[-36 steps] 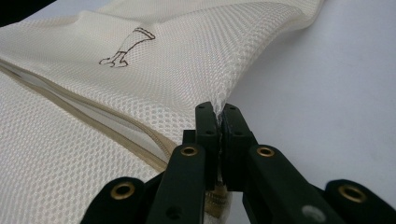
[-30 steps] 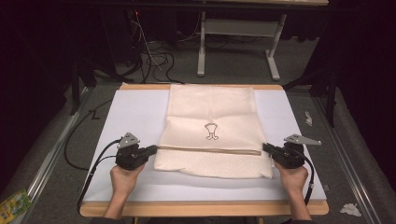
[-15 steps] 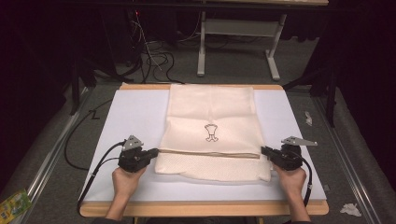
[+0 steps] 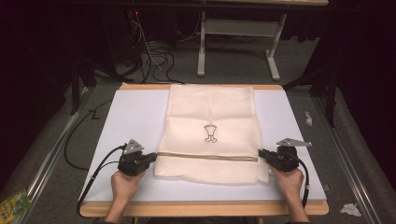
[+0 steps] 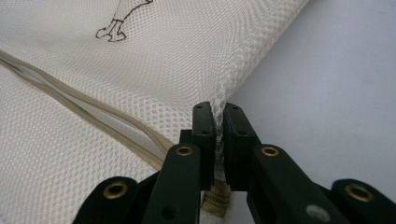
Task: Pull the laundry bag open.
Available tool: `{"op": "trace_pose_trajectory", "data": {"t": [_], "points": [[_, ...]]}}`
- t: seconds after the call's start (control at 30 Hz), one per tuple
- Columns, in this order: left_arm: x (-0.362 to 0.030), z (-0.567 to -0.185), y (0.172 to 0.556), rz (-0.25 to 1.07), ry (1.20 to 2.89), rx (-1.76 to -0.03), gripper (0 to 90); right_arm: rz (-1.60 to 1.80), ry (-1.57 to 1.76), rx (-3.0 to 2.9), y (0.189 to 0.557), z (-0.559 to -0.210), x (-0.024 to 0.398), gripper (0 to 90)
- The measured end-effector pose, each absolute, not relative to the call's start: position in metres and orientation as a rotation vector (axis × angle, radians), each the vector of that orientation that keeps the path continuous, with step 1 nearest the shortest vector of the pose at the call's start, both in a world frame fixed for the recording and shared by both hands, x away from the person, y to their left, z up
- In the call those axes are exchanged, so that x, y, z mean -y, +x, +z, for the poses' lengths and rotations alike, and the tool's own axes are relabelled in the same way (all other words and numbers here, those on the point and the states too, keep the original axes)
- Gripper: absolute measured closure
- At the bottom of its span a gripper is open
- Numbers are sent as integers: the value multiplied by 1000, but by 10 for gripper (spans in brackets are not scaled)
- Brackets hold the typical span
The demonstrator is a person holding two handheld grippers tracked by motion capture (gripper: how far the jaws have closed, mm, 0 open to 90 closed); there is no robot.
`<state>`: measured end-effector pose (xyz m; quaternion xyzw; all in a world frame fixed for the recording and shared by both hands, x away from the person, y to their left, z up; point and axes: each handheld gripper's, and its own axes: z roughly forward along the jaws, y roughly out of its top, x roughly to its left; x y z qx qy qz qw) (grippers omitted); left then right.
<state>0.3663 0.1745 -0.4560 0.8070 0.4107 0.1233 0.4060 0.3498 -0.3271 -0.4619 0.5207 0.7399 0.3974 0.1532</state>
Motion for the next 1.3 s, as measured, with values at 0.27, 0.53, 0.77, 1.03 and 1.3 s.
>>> {"op": "trace_pose_trajectory", "data": {"t": [0.27,0.53,0.77,1.03,1.3], "points": [[-174,-460,364,326,2052,-1034,820,1108,1493,-2121,349,-462,326,782],[-176,-455,362,359,2007,-1021,673,1112,1452,-2062,343,-455,328,582],[-186,-444,360,415,1952,-1034,543,1141,1415,-1970,333,-446,339,474],[-198,-436,360,454,1892,-1058,495,1176,1405,-1895,327,-440,355,455],[-212,-432,363,465,1849,-1095,487,1202,1444,-1841,324,-438,372,464]]}}
